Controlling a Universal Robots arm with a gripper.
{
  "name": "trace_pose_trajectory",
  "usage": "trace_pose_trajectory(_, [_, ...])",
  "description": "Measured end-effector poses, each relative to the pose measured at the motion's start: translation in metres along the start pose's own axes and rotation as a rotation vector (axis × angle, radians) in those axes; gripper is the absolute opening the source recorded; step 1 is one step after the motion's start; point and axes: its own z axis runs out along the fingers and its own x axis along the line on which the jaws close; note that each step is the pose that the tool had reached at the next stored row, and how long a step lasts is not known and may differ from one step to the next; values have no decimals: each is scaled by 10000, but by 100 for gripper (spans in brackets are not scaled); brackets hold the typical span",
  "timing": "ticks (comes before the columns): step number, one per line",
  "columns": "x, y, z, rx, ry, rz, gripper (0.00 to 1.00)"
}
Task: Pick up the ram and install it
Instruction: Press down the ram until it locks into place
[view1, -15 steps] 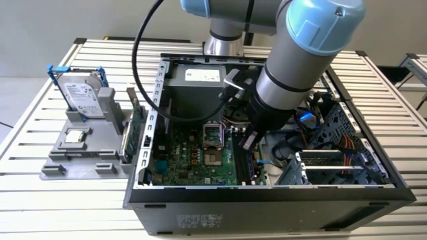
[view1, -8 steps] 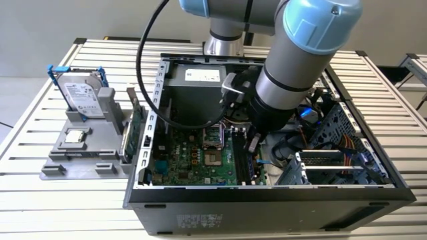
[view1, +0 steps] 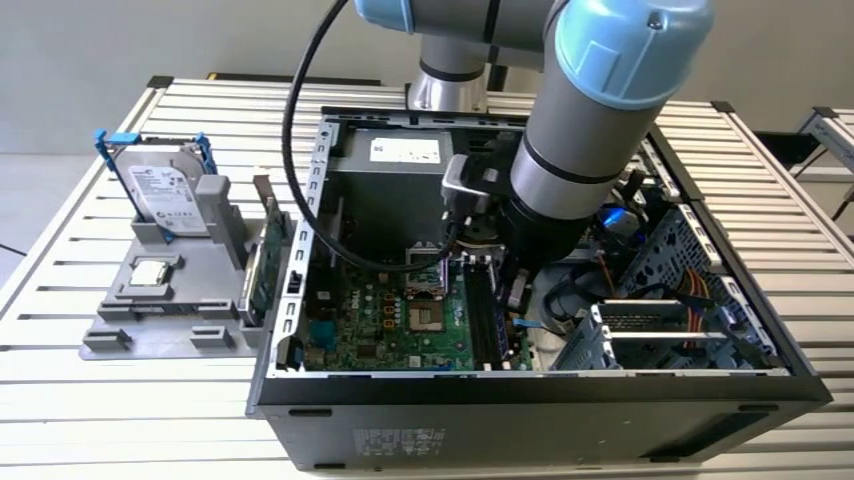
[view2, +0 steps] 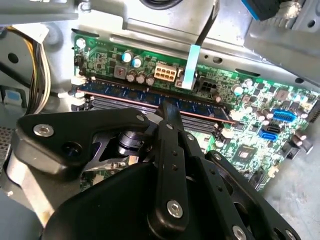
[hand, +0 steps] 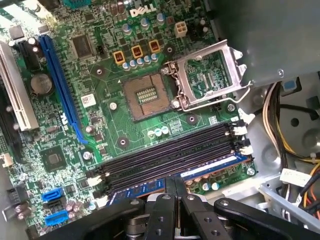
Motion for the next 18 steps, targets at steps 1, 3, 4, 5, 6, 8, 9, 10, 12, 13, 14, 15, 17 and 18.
trace_pose_trajectory(1, [0,0,1,-13,0,-59,0])
trace_pose_trajectory(3, [0,-1,13,-33,5,-344,0])
trace_pose_trajectory(4, [0,-2,21,-43,12,-507,0])
trace_pose_trajectory(5, [1,-2,22,-51,17,-637,0])
trace_pose_trajectory(6, [1,-3,22,-51,18,-651,0])
trace_pose_trajectory(8, [1,-4,26,-53,17,-656,0])
trace_pose_trajectory(9, [0,-6,40,-54,17,-684,0])
trace_pose_trajectory(10, [0,-9,58,-57,18,-718,0])
trace_pose_trajectory(12, [2,-10,88,-61,21,-769,0])
trace_pose_trajectory(13, [3,-11,104,-63,25,-791,0])
trace_pose_trajectory(14, [5,-13,118,-66,37,-814,0])
trace_pose_trajectory(15, [6,-14,130,-68,42,-833,0])
trace_pose_trajectory(17, [7,-14,150,-70,39,-861,0])
trace_pose_trajectory(18, [6,-14,163,-72,31,-870,0])
